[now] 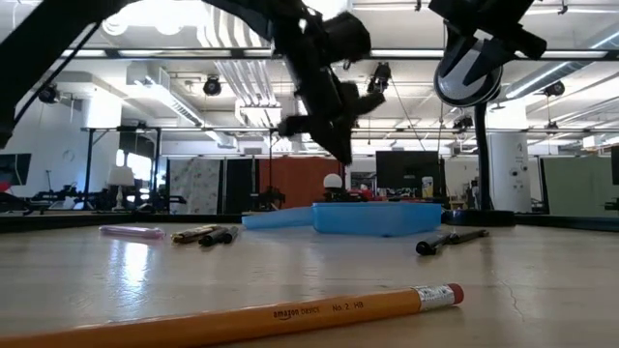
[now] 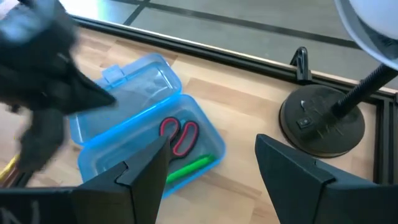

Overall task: Pick & place school supplies into a supply box
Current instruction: Put the light purple pen into the blue supply box

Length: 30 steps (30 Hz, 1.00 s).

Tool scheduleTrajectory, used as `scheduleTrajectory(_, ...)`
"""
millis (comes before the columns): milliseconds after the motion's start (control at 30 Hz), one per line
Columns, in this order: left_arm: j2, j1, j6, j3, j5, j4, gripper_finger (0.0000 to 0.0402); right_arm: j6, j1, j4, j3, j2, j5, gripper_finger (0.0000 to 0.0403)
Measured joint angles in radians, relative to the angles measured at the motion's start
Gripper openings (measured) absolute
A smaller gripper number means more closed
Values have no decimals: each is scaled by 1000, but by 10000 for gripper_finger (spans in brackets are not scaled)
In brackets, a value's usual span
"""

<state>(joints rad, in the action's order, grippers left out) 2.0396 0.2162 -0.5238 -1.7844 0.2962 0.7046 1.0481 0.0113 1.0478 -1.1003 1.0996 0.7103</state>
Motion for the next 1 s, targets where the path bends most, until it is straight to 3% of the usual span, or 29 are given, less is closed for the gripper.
scheduleTrajectory(133,-131,-27,40,48,153,120,1,-9,0,-2,8,1,-4,228)
scheduleTrajectory(333,-357,-64,27,229,142,260,0,-41,0,-8,19,1,-35,228)
scheduleTrajectory(400,-446,-84,30,318,60,269,0,-58,0,-11,20,2,-52,228)
scheduleTrajectory(500,-581,-99,55,468,-149,268,0,-73,0,-15,22,3,-76,228)
scheduleTrajectory(600,-694,-118,67,637,-228,278,0,-95,0,-35,22,3,-90,228)
scheduleTrajectory(767,-807,-200,165,826,-150,272,22,-131,0,-91,22,3,-115,228)
scheduleTrajectory(867,-828,-261,266,885,-68,254,58,-135,0,-120,22,7,-117,228)
scheduleTrajectory(1000,-830,-321,430,939,-50,174,92,-135,0,-130,22,21,-138,228)
